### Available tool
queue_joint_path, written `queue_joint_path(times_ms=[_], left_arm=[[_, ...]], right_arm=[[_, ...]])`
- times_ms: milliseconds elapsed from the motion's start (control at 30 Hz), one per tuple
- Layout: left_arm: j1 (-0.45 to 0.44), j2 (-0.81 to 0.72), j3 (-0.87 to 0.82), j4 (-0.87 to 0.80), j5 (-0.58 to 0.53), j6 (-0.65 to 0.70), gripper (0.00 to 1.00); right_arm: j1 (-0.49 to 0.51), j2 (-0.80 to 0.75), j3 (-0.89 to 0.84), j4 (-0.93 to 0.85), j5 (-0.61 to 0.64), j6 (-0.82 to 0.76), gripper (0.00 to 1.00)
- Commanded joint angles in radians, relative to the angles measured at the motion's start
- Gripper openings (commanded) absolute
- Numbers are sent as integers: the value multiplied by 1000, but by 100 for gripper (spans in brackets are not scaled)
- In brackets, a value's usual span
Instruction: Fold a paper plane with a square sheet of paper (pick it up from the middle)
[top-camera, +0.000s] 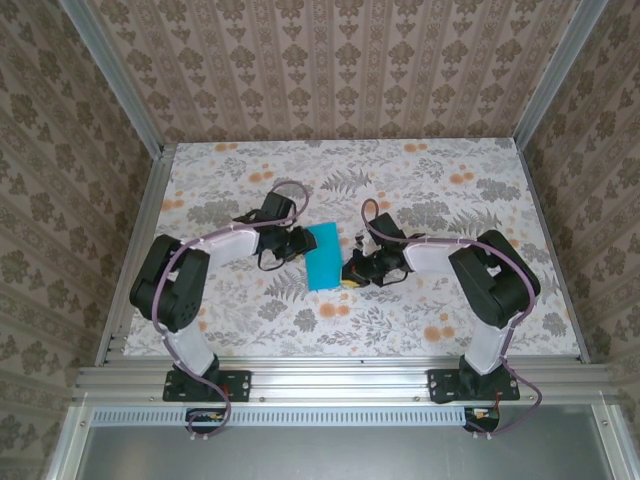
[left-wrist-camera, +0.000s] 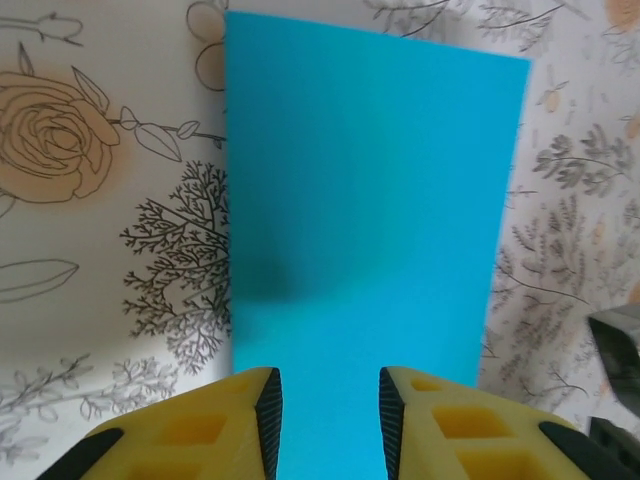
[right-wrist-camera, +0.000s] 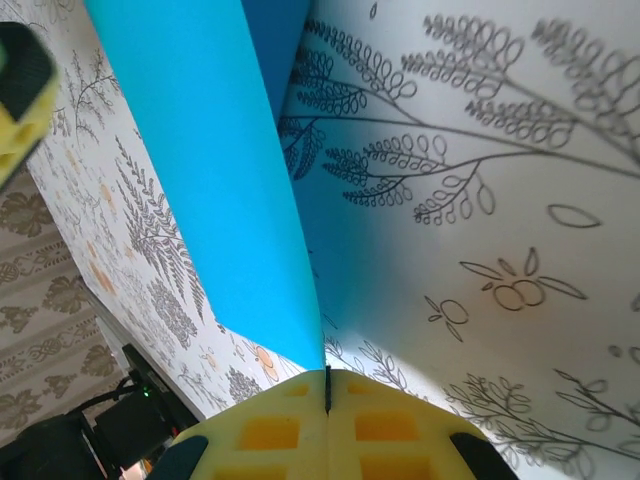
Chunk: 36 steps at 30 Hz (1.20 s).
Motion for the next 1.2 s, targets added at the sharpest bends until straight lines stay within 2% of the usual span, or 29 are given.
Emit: queue_joint_path(times_ms=[0,267,500,600,667,800,900,1167], left_arm=[[10,39,31,38,35,13,33],[8,62,49,42,43,24,27],[2,104,49,5,16,32,22],[-3,117,49,-4,5,37,21],[-6,123,52,-11,-2,42,21],[-12,133,58,-20,-5,45,21],[-14,140,61,-25,-7,50,20],[-18,152,66,-33,-10,56,19]], right_arm=[[-4,-7,41,-97,-45,-81,3],[-10,15,51,-110,-41,-89,5],[-20,-18,22,-54,-40,-42,17],[-20,-33,-9,-15,-50,1,18],[-20,-41,-29,6,-50,20,17],[-19,-49,-50,43,-48,53,8],[-16,-56,-50,64,-47,68,6],[-3,-30,17,120,-56,88,5]])
